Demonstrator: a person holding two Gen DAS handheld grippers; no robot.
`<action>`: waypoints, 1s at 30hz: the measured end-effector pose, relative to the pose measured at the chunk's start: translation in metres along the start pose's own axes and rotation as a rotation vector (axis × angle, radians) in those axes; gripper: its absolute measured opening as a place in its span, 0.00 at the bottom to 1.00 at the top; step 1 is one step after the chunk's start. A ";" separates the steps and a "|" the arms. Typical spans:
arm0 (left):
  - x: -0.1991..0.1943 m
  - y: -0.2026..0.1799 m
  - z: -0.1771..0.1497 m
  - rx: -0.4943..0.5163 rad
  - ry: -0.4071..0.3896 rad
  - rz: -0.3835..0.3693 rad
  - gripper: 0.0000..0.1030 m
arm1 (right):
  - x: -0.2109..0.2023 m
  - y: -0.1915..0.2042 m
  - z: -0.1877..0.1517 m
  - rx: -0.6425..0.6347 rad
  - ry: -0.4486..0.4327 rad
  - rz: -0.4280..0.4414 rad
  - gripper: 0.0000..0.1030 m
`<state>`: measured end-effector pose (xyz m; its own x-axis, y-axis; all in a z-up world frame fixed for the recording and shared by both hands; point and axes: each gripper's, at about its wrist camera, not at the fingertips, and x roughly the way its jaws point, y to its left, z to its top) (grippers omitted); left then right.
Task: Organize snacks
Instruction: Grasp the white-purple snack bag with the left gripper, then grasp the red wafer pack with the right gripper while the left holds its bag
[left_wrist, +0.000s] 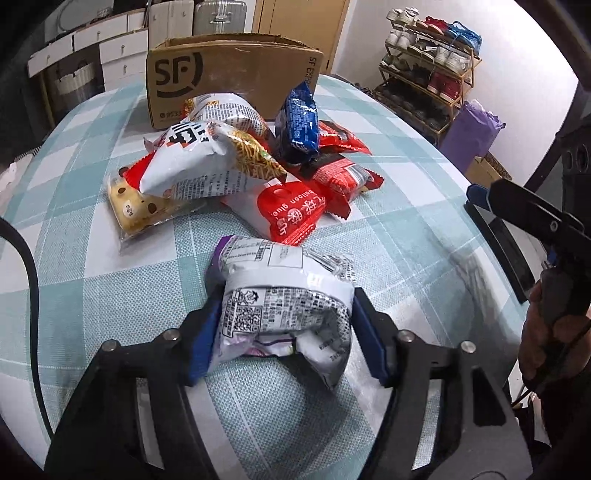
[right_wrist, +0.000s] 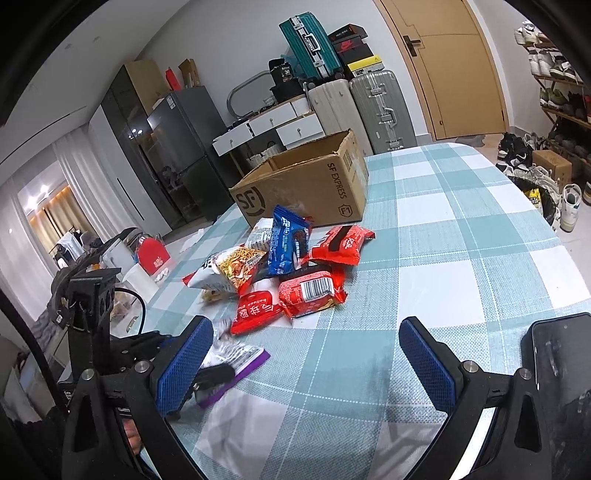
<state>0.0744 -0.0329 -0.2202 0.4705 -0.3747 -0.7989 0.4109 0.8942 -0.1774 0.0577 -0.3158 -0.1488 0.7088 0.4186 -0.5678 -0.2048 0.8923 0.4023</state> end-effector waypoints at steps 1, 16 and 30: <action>0.000 0.002 0.001 -0.010 0.000 -0.003 0.52 | -0.001 0.001 0.000 -0.003 0.000 0.000 0.99; -0.024 0.000 -0.008 -0.013 -0.038 -0.014 0.43 | -0.004 0.021 -0.002 -0.040 -0.001 -0.010 0.99; -0.048 0.016 -0.014 -0.065 -0.076 -0.019 0.43 | -0.004 0.025 -0.003 -0.045 0.023 -0.034 0.99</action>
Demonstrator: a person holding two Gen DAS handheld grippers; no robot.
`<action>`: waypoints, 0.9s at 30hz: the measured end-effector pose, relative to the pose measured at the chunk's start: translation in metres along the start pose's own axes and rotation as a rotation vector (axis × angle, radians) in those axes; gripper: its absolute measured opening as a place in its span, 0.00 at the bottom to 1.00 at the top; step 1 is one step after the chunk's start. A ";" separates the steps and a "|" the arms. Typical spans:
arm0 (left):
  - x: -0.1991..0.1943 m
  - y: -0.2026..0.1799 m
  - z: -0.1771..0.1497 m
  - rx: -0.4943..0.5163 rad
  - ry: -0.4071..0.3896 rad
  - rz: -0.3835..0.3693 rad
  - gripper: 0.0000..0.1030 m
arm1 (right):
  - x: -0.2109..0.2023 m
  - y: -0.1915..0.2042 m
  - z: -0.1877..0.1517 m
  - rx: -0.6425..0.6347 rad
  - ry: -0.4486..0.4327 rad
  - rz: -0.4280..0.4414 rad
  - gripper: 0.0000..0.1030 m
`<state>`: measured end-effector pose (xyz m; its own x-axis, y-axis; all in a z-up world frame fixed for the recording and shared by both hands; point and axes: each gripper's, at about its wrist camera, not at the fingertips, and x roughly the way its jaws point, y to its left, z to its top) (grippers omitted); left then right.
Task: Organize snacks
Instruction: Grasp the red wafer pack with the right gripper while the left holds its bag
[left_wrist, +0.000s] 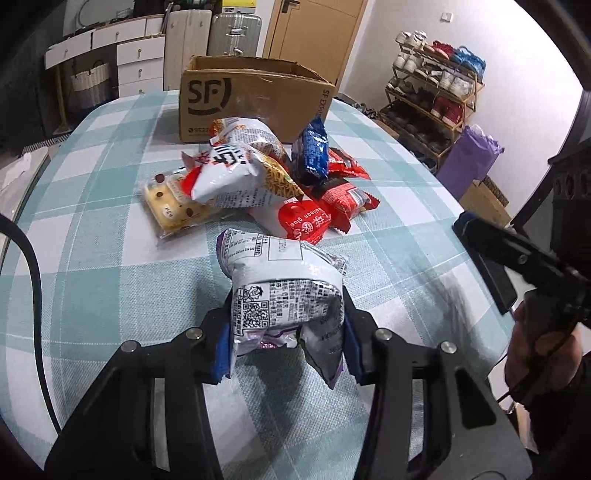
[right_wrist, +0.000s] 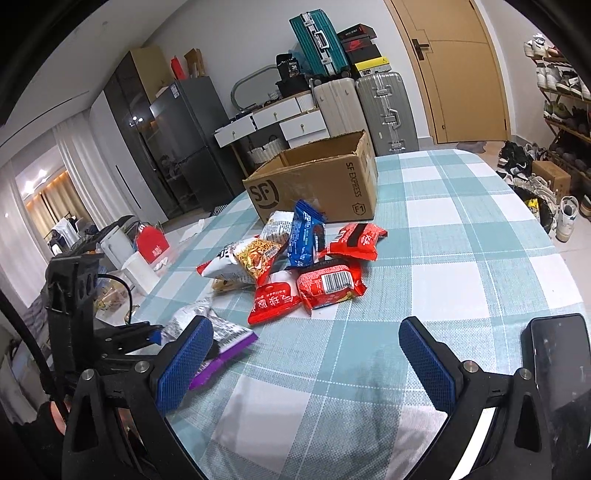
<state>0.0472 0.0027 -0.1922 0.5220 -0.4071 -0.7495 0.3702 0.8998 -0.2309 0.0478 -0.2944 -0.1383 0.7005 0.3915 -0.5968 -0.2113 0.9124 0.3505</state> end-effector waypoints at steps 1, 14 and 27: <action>-0.003 0.003 0.000 -0.009 -0.004 -0.010 0.43 | 0.001 0.000 0.000 0.001 0.007 -0.001 0.99; -0.018 0.037 -0.013 -0.087 -0.007 -0.018 0.43 | 0.041 -0.016 0.004 0.041 0.127 -0.071 0.99; -0.007 0.056 -0.019 -0.133 0.022 -0.005 0.44 | 0.103 -0.013 0.035 0.004 0.174 -0.114 0.99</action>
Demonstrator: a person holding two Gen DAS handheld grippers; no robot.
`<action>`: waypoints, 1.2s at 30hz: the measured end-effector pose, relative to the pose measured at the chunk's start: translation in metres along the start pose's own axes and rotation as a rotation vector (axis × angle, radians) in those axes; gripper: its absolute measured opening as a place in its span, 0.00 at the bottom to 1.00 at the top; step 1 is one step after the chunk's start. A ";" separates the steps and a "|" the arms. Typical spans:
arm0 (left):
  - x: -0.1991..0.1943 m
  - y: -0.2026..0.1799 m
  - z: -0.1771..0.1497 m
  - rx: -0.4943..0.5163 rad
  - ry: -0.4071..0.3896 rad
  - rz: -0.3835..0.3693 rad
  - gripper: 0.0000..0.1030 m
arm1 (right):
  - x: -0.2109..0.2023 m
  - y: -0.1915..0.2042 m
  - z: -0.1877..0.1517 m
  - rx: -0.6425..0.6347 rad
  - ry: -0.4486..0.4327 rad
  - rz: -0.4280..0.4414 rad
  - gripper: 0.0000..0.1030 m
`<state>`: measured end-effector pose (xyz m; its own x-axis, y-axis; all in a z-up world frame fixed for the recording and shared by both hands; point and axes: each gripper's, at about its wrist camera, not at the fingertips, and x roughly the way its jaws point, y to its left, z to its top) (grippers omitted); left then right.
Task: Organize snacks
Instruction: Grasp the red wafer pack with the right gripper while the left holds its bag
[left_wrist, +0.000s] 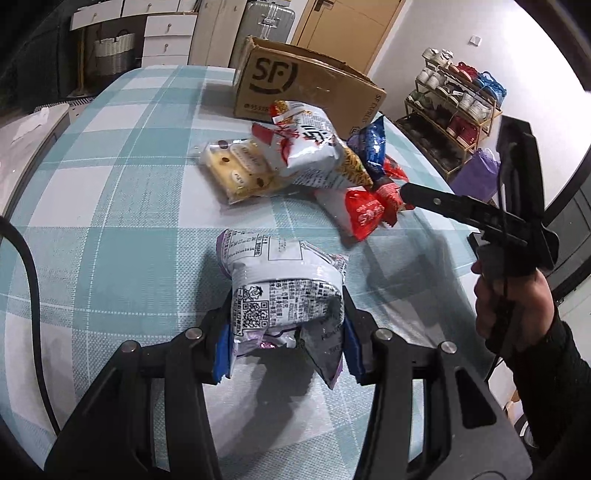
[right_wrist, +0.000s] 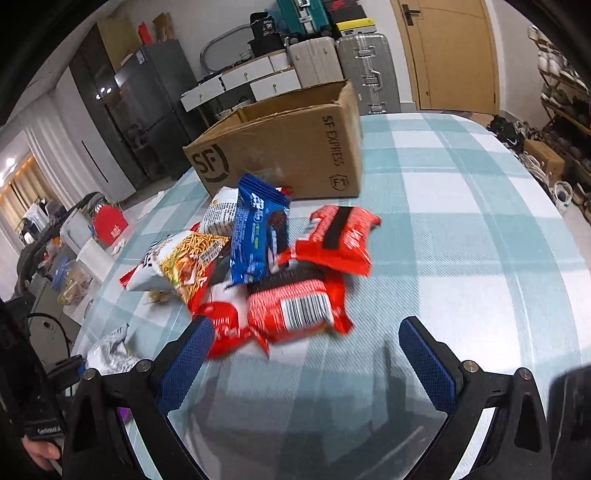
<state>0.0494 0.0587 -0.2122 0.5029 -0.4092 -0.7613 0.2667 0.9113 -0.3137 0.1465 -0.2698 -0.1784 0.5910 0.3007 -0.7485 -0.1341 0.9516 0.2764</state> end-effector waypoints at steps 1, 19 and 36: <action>0.001 0.002 0.000 -0.004 0.003 0.000 0.44 | 0.004 0.002 0.002 -0.007 0.007 -0.003 0.99; -0.002 0.009 -0.001 -0.055 0.012 0.022 0.44 | 0.040 0.027 0.008 -0.175 0.053 -0.100 0.56; -0.021 -0.014 0.000 -0.017 -0.016 0.076 0.44 | -0.013 0.023 -0.009 -0.122 -0.016 0.021 0.46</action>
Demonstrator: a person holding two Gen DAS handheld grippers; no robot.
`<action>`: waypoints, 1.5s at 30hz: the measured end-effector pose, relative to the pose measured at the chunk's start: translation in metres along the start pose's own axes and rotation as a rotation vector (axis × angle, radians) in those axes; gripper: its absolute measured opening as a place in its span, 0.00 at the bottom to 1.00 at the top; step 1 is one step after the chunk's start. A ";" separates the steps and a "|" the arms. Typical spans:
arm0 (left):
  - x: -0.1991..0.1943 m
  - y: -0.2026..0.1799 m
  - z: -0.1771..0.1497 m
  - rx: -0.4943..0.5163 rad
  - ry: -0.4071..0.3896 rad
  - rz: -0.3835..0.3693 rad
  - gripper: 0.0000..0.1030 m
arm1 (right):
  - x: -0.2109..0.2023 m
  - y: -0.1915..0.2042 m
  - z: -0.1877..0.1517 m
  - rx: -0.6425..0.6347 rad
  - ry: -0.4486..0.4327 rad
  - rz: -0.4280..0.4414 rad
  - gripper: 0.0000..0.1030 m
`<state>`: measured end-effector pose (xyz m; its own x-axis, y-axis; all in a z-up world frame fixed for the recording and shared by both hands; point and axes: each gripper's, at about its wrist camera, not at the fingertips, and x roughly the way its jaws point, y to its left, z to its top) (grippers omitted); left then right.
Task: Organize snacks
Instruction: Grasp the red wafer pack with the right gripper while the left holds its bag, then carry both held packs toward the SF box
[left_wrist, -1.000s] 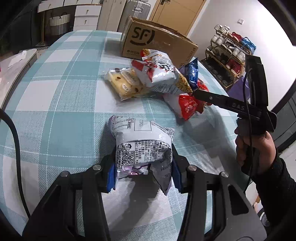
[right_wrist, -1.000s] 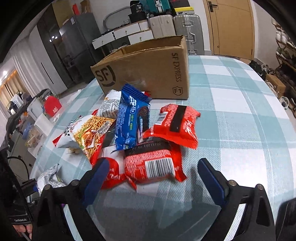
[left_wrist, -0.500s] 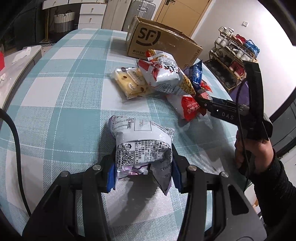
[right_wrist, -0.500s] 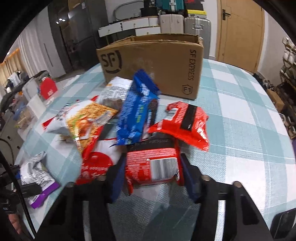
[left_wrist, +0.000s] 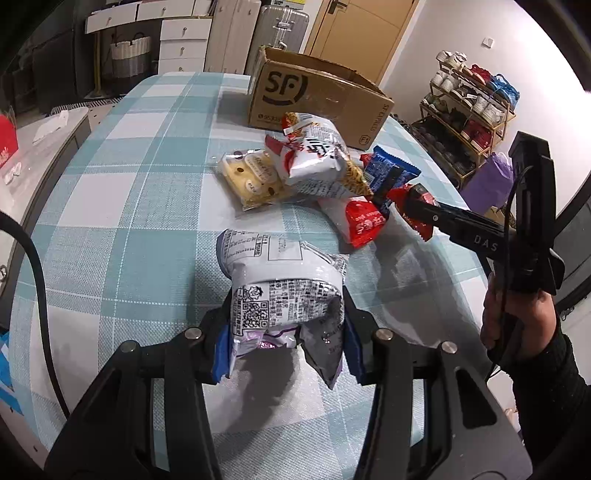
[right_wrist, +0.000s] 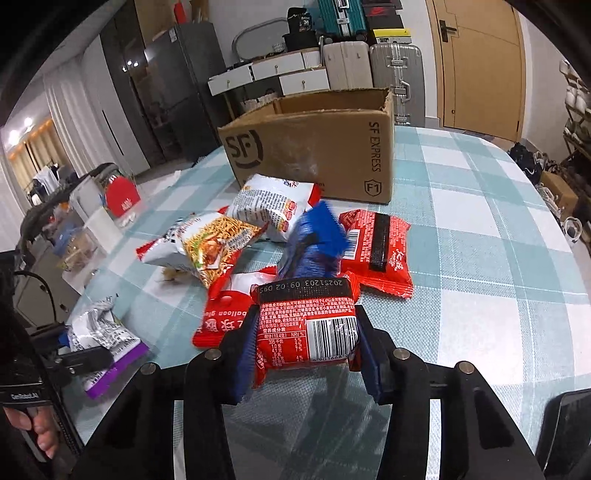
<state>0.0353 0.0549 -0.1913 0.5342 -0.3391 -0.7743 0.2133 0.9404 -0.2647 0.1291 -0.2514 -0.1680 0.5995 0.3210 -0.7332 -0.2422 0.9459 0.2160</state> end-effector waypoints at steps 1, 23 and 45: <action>-0.001 -0.001 0.000 0.006 -0.003 0.003 0.44 | -0.002 0.000 0.000 0.001 -0.006 0.005 0.46; -0.016 -0.019 0.013 0.045 -0.025 0.006 0.44 | -0.071 0.011 0.009 0.015 -0.126 0.098 0.46; -0.074 -0.039 0.091 0.042 -0.163 -0.098 0.44 | -0.160 0.054 0.054 -0.033 -0.261 0.241 0.46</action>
<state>0.0613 0.0410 -0.0712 0.6342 -0.4313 -0.6416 0.3030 0.9022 -0.3070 0.0611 -0.2492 -0.0047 0.6956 0.5403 -0.4735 -0.4226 0.8407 0.3385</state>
